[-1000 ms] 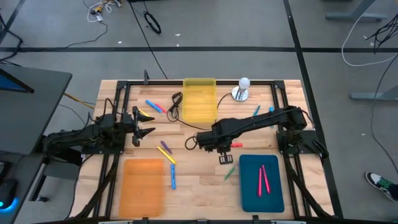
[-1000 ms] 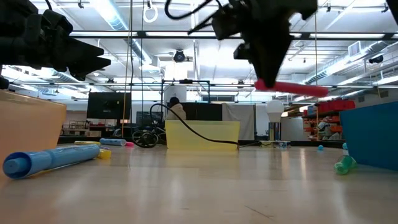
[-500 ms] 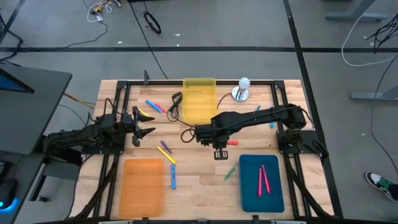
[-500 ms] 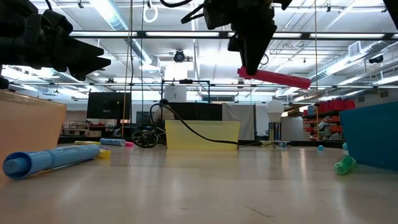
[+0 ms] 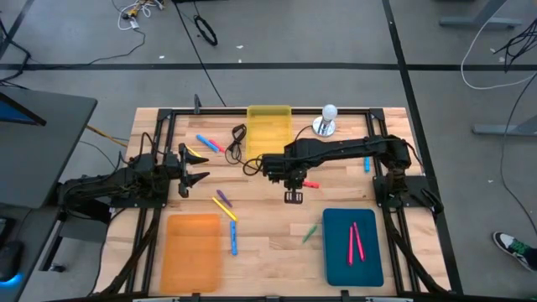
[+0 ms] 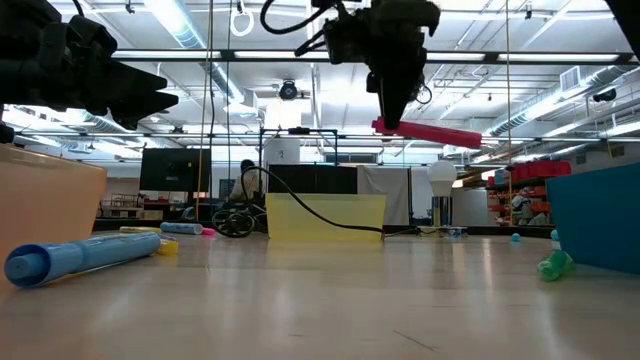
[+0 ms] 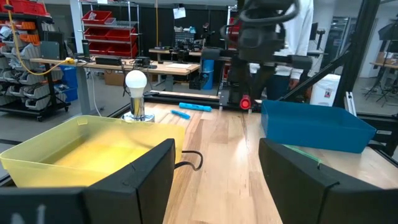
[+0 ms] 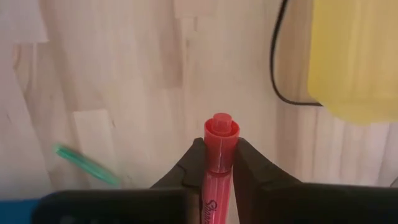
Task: Pick & Place Markers
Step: Put the orange highlighter into the yellow bin
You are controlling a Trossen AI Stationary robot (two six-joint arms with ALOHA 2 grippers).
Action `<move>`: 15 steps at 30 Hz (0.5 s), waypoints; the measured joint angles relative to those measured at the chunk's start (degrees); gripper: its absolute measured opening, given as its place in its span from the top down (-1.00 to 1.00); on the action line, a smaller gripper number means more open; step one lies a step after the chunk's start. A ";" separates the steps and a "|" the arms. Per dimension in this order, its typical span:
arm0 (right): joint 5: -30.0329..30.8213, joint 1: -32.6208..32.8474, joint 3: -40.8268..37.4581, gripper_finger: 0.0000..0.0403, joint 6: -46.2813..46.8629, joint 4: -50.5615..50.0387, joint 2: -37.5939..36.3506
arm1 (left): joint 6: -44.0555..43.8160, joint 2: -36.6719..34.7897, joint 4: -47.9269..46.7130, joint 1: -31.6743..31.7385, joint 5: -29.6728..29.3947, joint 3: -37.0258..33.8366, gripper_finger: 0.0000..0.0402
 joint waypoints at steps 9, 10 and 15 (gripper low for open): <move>-0.52 -3.13 0.01 0.80 0.03 0.09 0.00 | -0.01 0.01 0.00 0.00 0.01 0.00 -0.19; -0.58 -3.78 0.02 0.80 0.34 0.05 0.00 | 0.00 0.00 0.00 0.00 0.00 0.00 -0.19; -1.44 -7.02 1.52 0.80 1.33 -0.77 0.04 | -0.01 0.00 0.00 0.00 0.01 0.00 -0.19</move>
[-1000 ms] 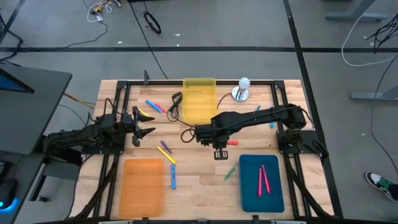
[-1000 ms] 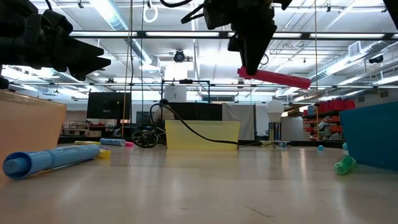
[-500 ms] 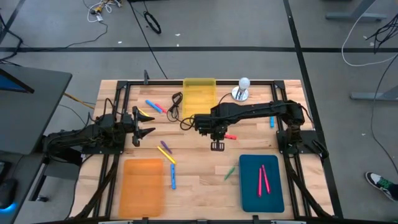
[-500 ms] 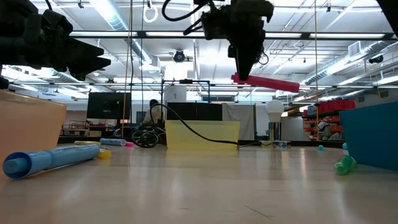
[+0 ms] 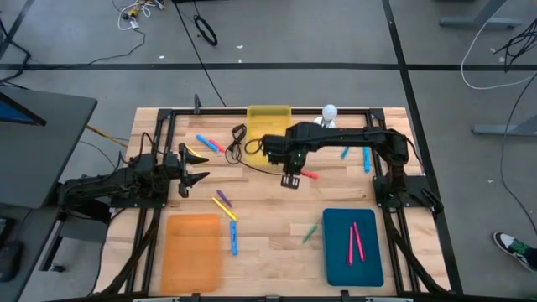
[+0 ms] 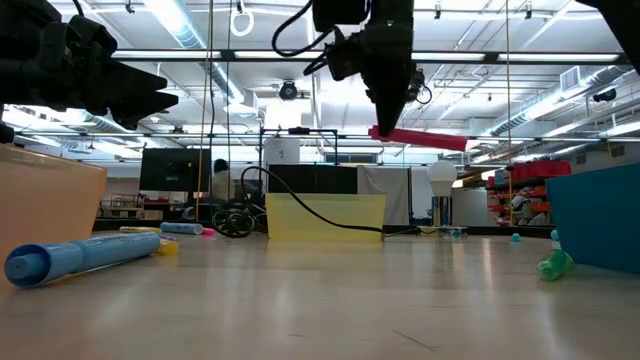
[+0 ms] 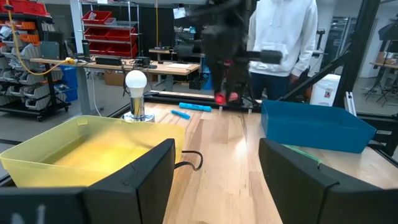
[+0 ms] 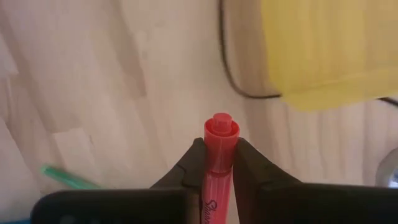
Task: Pick & Place Markers
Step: Put the orange highlighter into the yellow bin
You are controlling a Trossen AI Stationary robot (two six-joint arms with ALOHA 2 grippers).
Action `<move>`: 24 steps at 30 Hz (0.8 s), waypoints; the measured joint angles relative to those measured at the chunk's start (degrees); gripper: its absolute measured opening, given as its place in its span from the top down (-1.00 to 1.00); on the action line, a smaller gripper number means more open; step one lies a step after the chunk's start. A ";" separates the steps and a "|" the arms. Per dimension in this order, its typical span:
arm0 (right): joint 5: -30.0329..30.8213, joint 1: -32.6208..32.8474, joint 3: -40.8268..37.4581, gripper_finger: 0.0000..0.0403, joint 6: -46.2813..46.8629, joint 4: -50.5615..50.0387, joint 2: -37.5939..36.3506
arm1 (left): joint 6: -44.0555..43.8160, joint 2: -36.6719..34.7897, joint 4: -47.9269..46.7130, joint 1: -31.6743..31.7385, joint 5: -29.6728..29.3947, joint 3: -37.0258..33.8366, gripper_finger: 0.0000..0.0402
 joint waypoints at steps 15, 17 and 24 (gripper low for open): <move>0.25 -11.02 5.89 0.80 -1.29 7.73 0.00 | 0.01 0.01 0.02 0.00 0.00 0.00 -0.19; 1.04 -11.95 5.89 0.80 -0.98 8.61 0.02 | 0.00 0.00 0.01 0.00 0.00 0.00 -0.19; 2.05 -15.39 5.89 0.80 5.98 13.71 0.02 | -0.01 0.00 0.02 0.00 0.00 0.00 -0.19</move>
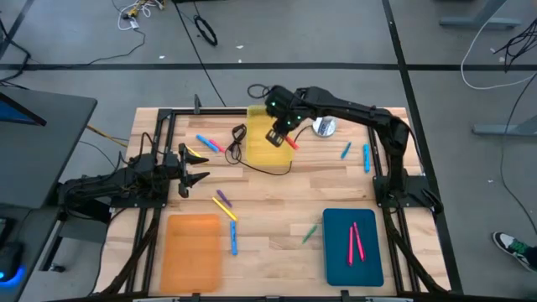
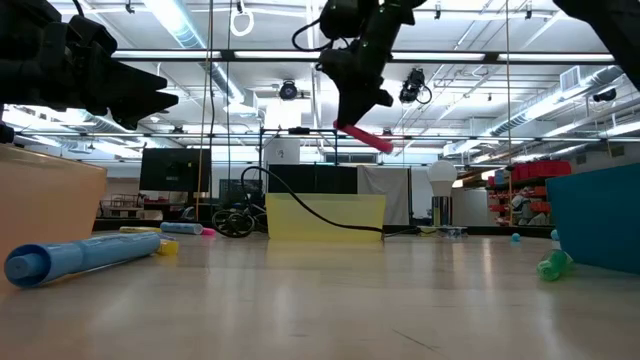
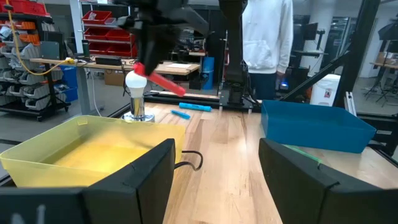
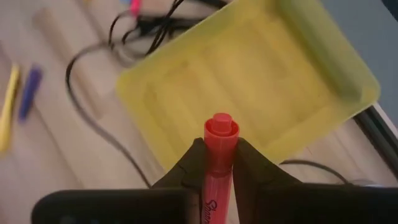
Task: Pick & Place Markers
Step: Put the orange highlighter into the yellow bin
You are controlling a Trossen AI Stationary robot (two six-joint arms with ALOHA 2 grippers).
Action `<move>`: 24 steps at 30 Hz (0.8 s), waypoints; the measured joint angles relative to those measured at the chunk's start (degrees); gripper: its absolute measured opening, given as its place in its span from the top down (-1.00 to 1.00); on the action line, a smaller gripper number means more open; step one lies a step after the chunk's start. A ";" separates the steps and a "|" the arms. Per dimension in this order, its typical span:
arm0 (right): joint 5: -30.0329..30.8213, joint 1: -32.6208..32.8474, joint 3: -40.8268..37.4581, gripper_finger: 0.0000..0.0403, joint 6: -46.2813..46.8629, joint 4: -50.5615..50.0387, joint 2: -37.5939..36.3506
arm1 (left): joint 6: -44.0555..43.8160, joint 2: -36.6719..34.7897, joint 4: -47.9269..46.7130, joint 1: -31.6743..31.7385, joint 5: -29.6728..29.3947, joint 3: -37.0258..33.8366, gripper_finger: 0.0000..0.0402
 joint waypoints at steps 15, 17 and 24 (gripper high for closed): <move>3.59 -5.28 0.00 0.80 25.07 5.99 2.95 | 0.02 0.01 -0.02 0.00 0.00 0.00 -0.19; 4.89 -5.83 -0.02 0.80 27.87 6.04 3.32 | 0.02 0.01 -0.02 0.00 0.00 0.00 -0.19; 6.49 -7.63 -0.02 0.80 33.05 5.86 4.33 | 0.02 0.01 0.00 0.00 0.00 0.00 -0.19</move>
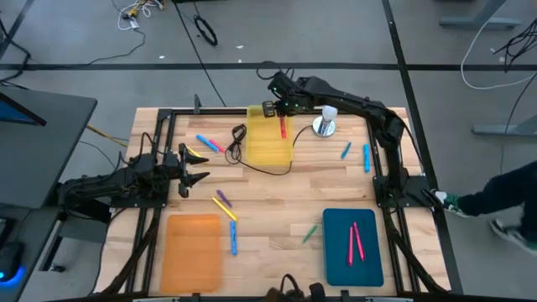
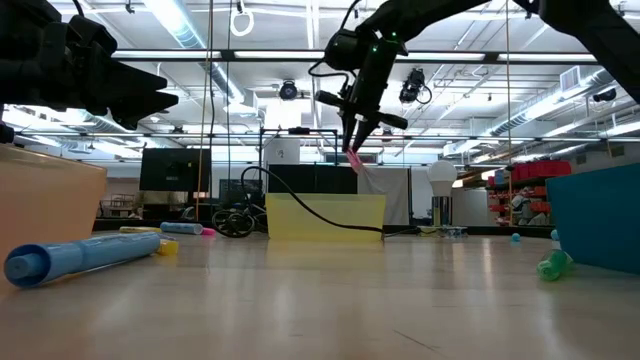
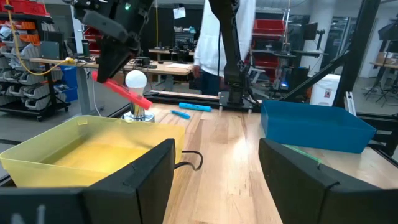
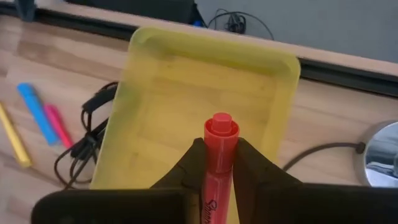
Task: Pick & Place Markers
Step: Put the orange highlighter into the yellow bin
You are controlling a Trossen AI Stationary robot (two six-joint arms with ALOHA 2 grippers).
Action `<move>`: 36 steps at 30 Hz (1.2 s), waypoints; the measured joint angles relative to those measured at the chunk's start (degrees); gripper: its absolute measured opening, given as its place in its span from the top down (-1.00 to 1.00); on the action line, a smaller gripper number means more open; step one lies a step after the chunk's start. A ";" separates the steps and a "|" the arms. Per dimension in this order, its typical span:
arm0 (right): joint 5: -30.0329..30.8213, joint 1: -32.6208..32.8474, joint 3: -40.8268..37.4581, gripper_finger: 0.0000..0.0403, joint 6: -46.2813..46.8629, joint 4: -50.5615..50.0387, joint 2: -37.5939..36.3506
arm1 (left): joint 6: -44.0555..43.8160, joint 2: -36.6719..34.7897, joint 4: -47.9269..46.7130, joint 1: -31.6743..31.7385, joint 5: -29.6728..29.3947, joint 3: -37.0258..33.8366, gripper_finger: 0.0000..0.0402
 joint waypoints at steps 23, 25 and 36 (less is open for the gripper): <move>-0.90 -0.28 -0.09 0.80 0.86 0.55 7.22 | 0.01 0.01 -0.01 0.00 -0.02 0.00 -0.19; -0.94 -0.26 -0.09 0.80 1.33 0.85 8.50 | 0.00 0.01 -0.02 0.00 0.00 0.00 -0.19; -0.92 -0.25 -0.09 0.80 2.07 0.36 13.33 | 0.02 0.01 -0.02 0.00 -0.02 0.00 -0.19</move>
